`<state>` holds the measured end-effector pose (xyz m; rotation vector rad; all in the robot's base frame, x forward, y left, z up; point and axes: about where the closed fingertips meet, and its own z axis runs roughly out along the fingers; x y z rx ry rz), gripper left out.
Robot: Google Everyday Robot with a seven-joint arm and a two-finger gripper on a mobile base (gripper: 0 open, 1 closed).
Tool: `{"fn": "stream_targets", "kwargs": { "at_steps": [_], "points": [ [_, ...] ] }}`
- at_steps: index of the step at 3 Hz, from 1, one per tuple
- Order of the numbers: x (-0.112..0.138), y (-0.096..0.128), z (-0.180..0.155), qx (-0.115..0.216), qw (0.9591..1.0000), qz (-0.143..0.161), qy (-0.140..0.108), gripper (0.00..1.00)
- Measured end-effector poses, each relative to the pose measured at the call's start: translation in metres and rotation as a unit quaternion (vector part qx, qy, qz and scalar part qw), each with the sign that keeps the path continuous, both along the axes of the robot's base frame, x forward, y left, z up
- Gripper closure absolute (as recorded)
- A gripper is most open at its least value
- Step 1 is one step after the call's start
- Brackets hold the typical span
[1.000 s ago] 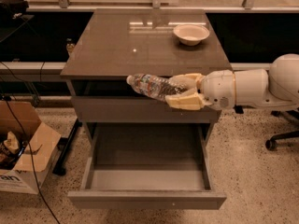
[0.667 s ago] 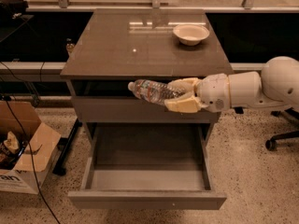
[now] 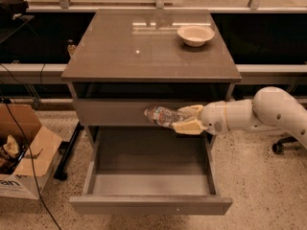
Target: Place water bottle into middle drawer
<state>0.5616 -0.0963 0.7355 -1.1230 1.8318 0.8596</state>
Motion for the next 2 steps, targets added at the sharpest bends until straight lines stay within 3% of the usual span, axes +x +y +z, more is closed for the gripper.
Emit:
{"fn": "stream_targets", "kwargs": {
  "at_steps": [1, 2],
  "points": [
    [-0.011, -0.014, -0.044, 0.009, 0.9984, -0.041, 0.038, 1.00],
    [-0.030, -0.032, -0.085, 0.003, 0.9941, -0.082, 0.071, 1.00]
  ]
}}
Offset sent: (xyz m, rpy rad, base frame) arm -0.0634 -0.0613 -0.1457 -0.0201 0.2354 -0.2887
